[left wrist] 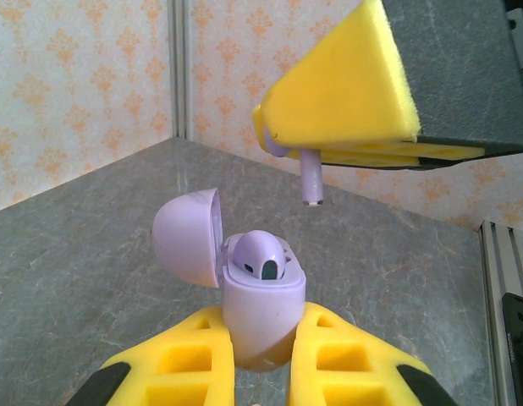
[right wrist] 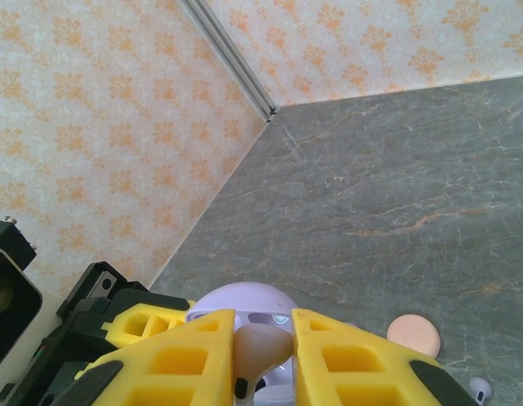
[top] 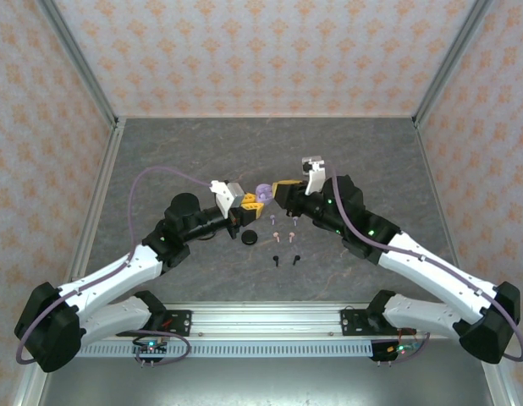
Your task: Insert the wireless bluetooth earbuds into the charging case
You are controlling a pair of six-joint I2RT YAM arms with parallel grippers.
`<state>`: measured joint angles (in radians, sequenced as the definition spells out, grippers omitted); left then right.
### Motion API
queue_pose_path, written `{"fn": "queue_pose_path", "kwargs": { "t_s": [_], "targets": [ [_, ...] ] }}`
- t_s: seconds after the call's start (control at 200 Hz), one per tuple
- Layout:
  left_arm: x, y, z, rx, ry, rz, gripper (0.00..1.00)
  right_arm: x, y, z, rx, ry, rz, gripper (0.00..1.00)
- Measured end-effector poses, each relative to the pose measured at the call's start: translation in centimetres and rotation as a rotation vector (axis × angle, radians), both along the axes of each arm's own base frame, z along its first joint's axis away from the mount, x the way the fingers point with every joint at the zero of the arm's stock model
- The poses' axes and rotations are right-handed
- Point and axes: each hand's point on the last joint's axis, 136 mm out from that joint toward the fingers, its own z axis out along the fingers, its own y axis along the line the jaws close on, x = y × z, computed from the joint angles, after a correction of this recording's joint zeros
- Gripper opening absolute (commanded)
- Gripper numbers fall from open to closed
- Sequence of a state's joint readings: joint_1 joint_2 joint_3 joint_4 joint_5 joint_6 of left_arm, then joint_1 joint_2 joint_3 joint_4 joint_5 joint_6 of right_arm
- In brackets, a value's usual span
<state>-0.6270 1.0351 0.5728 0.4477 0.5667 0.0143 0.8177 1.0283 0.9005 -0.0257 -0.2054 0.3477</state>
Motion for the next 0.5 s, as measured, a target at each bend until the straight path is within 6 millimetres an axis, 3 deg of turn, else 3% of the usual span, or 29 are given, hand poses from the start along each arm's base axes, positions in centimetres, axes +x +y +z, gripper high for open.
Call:
{"fn": "queue_pose_path", "kwargs": {
  "t_s": [0.5],
  "targets": [
    [0.0,0.0,0.0,0.0,0.0,0.0,0.0,0.45,0.57,-0.62,-0.008,0.007,0.002,0.2]
  ]
}}
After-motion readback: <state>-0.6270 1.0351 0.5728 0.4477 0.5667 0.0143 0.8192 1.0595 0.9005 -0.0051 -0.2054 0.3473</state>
